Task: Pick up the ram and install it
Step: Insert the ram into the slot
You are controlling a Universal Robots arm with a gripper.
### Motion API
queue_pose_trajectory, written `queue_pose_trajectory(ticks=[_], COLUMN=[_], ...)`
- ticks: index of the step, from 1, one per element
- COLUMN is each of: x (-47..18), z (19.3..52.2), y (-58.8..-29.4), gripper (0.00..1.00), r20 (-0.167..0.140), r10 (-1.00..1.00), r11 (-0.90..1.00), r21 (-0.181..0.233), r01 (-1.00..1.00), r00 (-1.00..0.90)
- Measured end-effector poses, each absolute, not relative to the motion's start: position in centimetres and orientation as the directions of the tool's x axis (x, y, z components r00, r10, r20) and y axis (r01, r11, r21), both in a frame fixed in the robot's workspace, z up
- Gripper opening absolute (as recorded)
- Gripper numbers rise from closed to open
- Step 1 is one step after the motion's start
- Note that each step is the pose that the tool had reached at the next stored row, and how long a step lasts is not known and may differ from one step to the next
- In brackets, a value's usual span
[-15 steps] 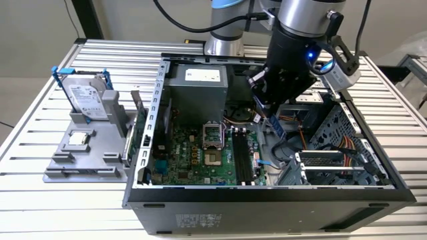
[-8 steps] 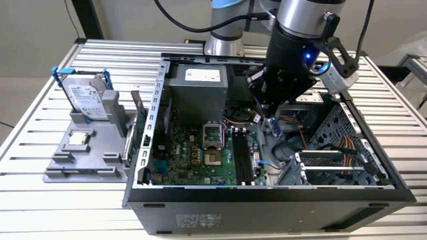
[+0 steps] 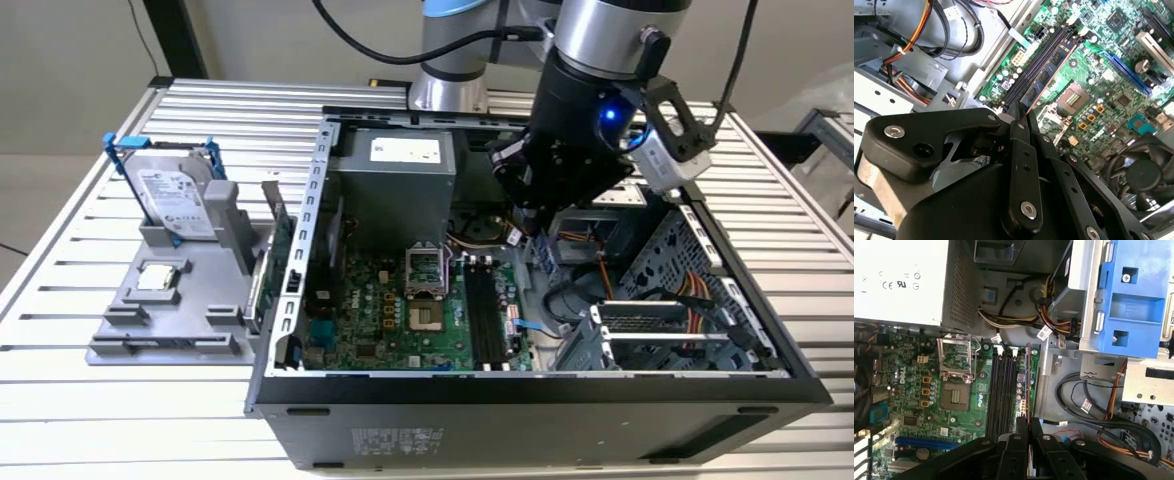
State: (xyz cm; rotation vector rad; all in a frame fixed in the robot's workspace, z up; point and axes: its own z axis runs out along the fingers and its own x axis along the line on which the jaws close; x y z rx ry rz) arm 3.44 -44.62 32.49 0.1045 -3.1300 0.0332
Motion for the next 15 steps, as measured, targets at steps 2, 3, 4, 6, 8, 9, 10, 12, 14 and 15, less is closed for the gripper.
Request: queue_pose_trajectory(ticks=[2, 3, 4, 6, 8, 9, 10, 12, 14, 15], x=[3.44, 3.44, 3.44, 3.44, 3.44, 3.45, 3.44, 3.44, 3.44, 3.44], z=[32.43, 32.4, 32.38, 32.31, 32.19, 32.13, 32.05, 31.88, 31.7, 31.6], y=[-44.62, -44.62, -44.62, -44.62, -44.62, -44.62, -44.62, -44.62, -44.62, -44.62], gripper=[0.0, 0.0, 0.0, 0.0, 0.0, 0.0, 0.0, 0.0, 0.0, 0.0], r20=[0.01, 0.01, 0.01, 0.01, 0.01, 0.01, 0.01, 0.01, 0.01, 0.01], r10=[-0.047, -0.039, -0.034, -0.03, -0.03, -0.03, -0.03, -0.028, -0.027, -0.025], r11=[0.999, 0.999, 0.999, 0.999, 0.999, 0.999, 0.999, 0.999, 0.999, 0.999], r21=[-0.021, -0.021, -0.021, -0.021, -0.021, -0.021, -0.021, -0.021, -0.021, -0.021], r01=[-0.047, -0.039, -0.035, -0.03, -0.03, -0.03, -0.03, -0.029, -0.027, -0.026], r00=[-0.999, -0.999, -0.999, -0.999, -0.999, -0.999, -1.0, -1.0, -1.0, -1.0])
